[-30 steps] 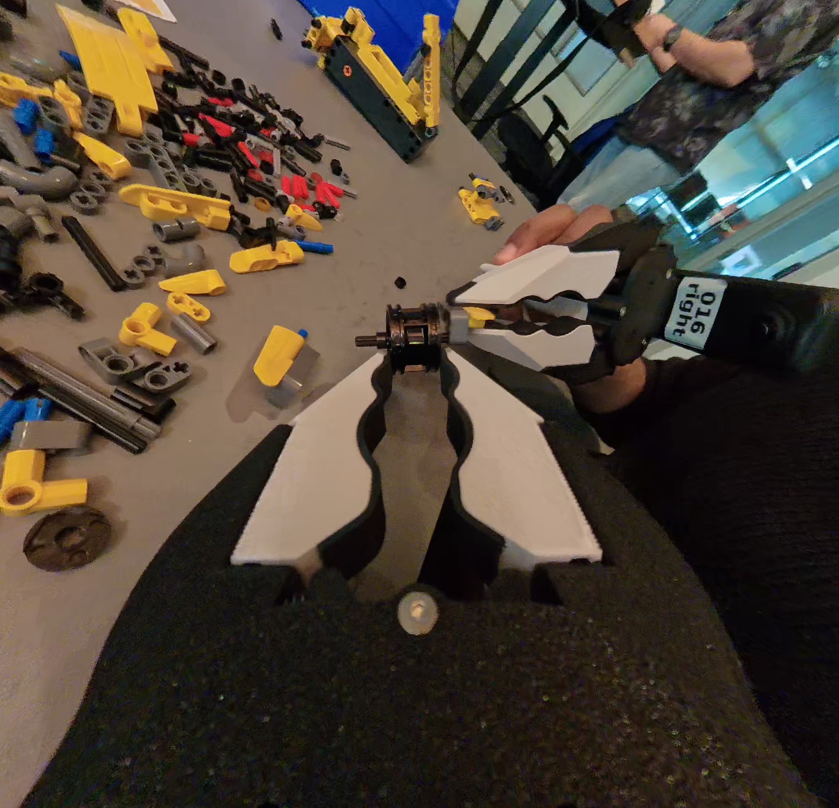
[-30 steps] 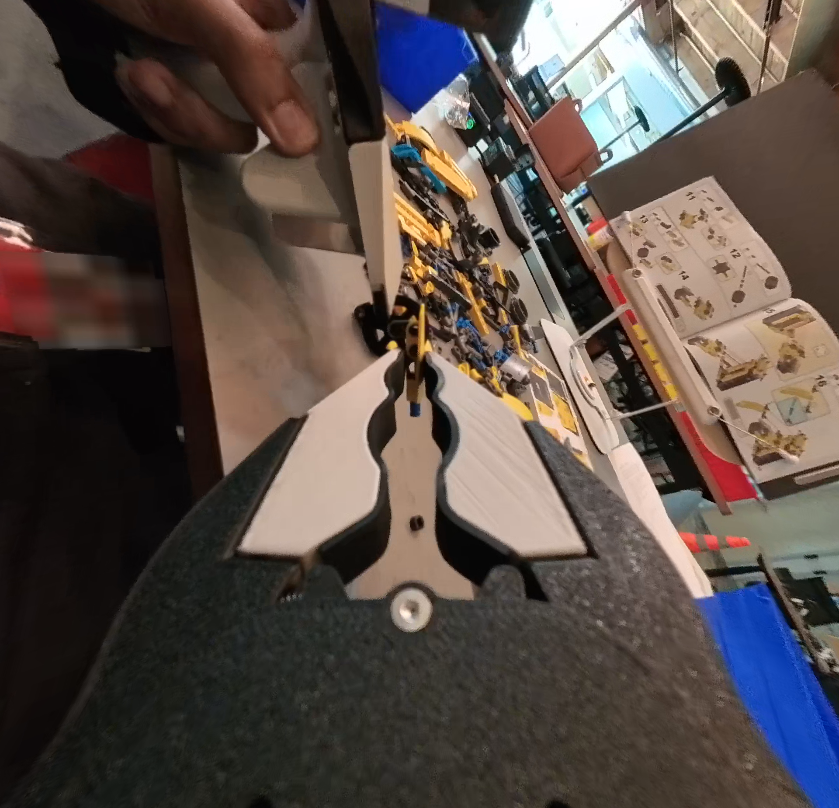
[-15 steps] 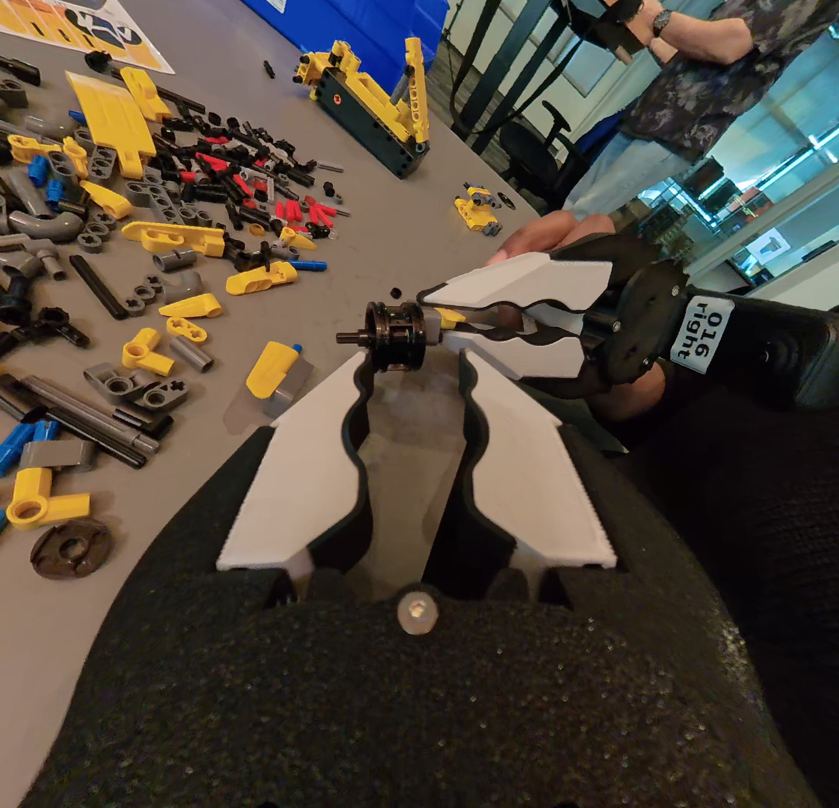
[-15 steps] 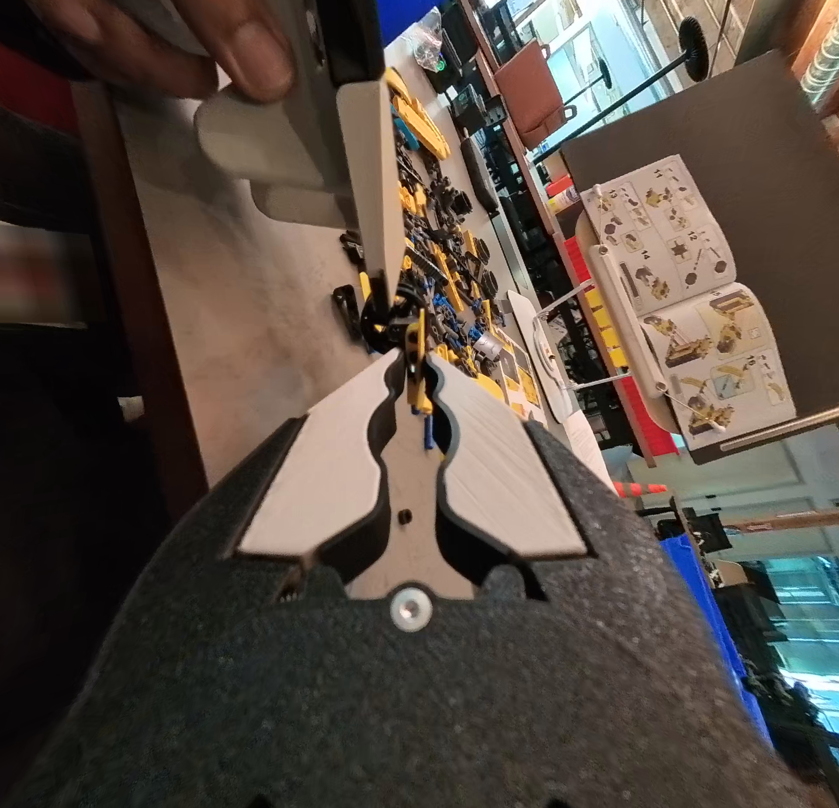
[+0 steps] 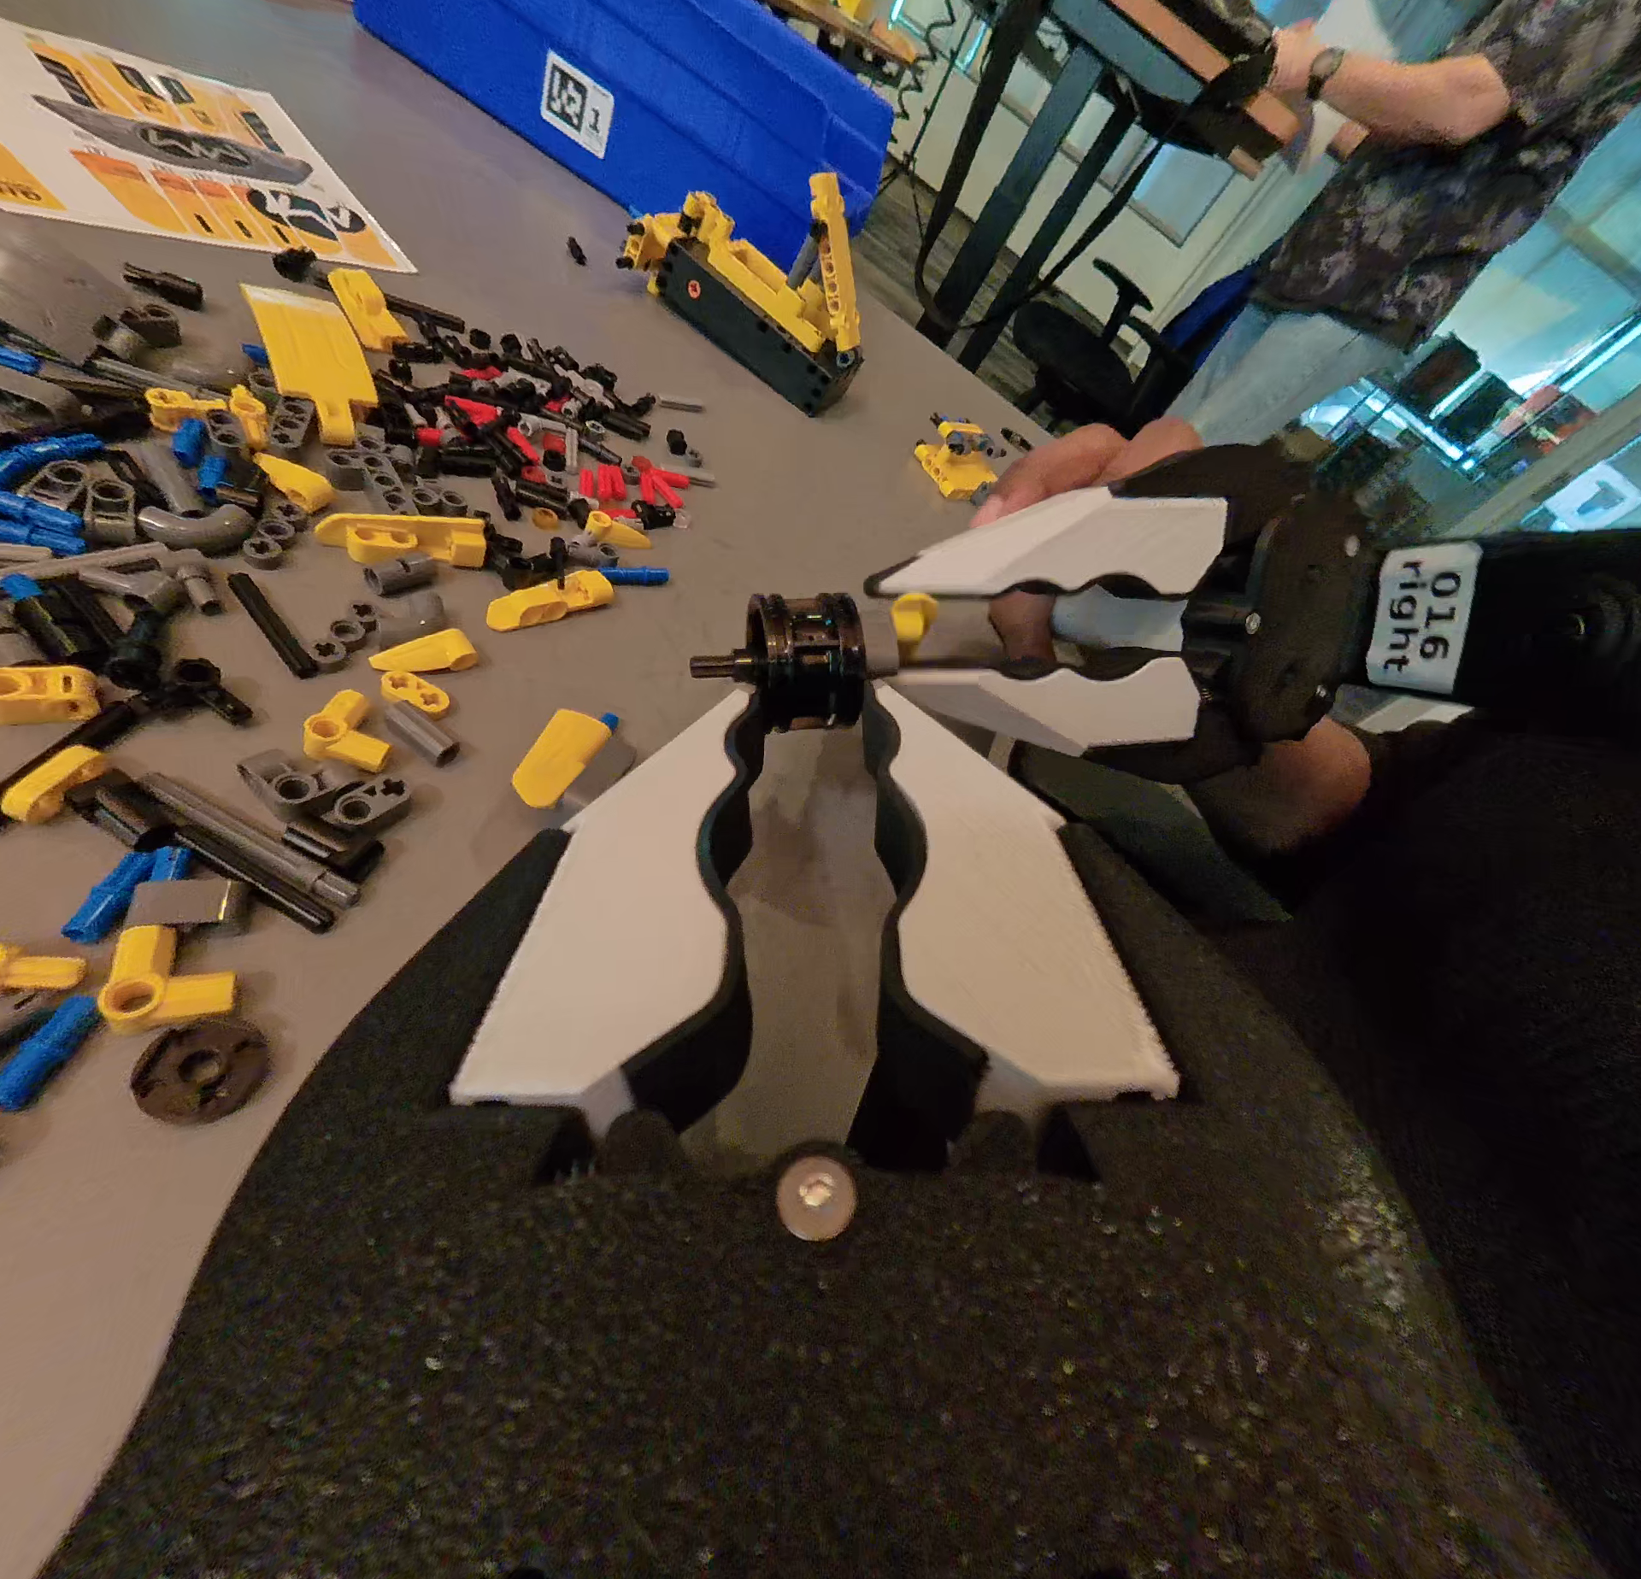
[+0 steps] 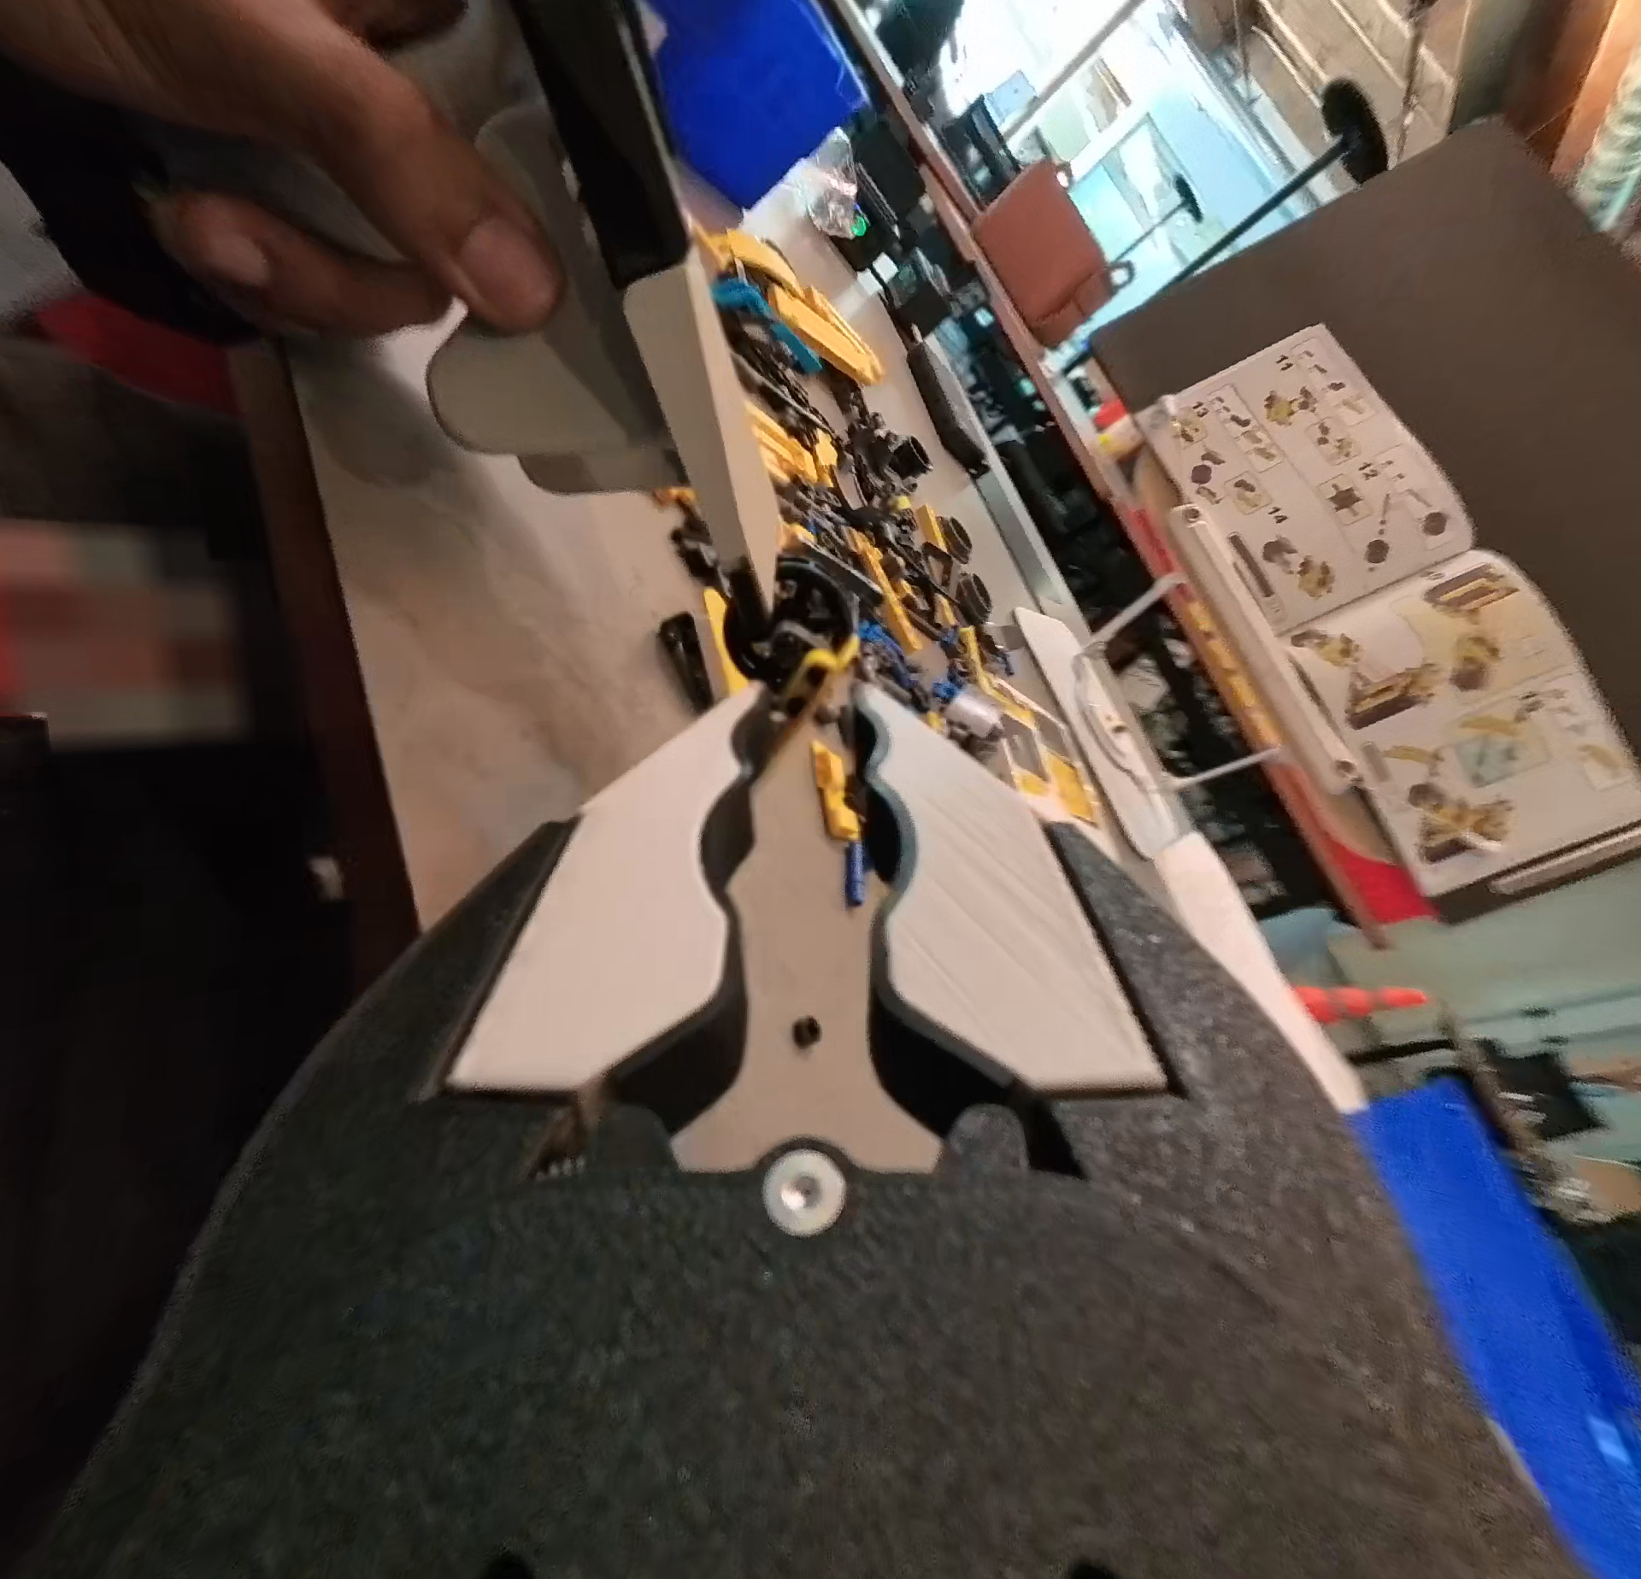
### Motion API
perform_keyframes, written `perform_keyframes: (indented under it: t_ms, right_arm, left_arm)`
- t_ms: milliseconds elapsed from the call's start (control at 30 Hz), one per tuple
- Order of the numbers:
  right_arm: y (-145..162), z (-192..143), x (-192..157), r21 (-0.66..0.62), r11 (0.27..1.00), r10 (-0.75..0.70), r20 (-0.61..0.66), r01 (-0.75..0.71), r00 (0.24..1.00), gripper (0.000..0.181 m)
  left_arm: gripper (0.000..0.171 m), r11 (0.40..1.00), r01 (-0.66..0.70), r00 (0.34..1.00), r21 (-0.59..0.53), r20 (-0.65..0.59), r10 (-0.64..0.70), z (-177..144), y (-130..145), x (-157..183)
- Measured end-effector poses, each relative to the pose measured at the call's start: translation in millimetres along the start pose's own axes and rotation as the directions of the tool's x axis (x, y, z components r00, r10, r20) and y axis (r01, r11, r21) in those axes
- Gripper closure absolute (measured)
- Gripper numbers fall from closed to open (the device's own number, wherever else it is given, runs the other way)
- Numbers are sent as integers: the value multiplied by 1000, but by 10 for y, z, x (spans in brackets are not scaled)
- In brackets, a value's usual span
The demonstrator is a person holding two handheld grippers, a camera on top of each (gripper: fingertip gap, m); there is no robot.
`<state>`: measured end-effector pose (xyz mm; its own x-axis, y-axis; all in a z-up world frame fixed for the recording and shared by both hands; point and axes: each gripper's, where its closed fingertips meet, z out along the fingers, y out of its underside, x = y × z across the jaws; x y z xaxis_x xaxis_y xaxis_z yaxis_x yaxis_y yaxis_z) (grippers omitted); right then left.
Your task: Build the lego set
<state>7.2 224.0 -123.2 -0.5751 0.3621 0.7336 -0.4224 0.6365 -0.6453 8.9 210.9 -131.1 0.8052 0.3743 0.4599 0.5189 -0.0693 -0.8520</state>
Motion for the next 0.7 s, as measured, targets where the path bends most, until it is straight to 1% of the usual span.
perform_keyframes:
  t_ms: [33, 67, 167, 233, 300, 400, 467, 500, 567, 700]
  right_arm:
    - [-20, -19, 9, 20, 998, 54, 25, -55, 998, 156]
    - [-37, -43, 27, 36, 992, 116, 52, -118, 992, 152]
    - [-57, -128, 138, 79, 951, 287, 119, -298, 950, 151]
    - [-26, -157, 181, 81, 928, 350, 152, -365, 924, 151]
    - [5, -157, 163, 68, 920, 371, 177, -387, 912, 151]
    - [-30, -129, 76, 72, 916, 374, 204, -395, 905, 151]
    - [-68, -101, 59, 87, 931, 336, 183, -356, 924, 152]
    - [-81, -81, 58, 92, 938, 318, 169, -336, 933, 156]
    - [-85, -38, 28, 82, 947, 293, 166, -310, 941, 159]
    - [-81, 8, 43, 69, 943, 310, 164, -325, 936, 161]
  left_arm:
    - [151, 1000, 5, 1000, 12, -9, -5, -12, -18, 6]
    - [151, 1000, 8, 1000, 23, -21, -8, -23, -34, 15]
    - [151, 999, 10, 999, 49, -46, -8, -48, -72, 38]
    - [151, 999, 16, 999, 39, -52, -14, -40, -62, 40]
    - [151, 999, 17, 999, 45, -45, -15, -41, -72, 31]
    - [151, 999, 28, 999, 45, -46, -26, -39, -75, 23]
    - [151, 999, 31, 998, 40, -47, -29, -33, -69, 22]
    - [151, 999, 30, 998, 41, -49, -28, -29, -71, 28]
    - [151, 999, 26, 999, 37, -39, -24, -23, -62, 18]
    - [151, 999, 17, 999, 41, -36, -16, -26, -64, 23]
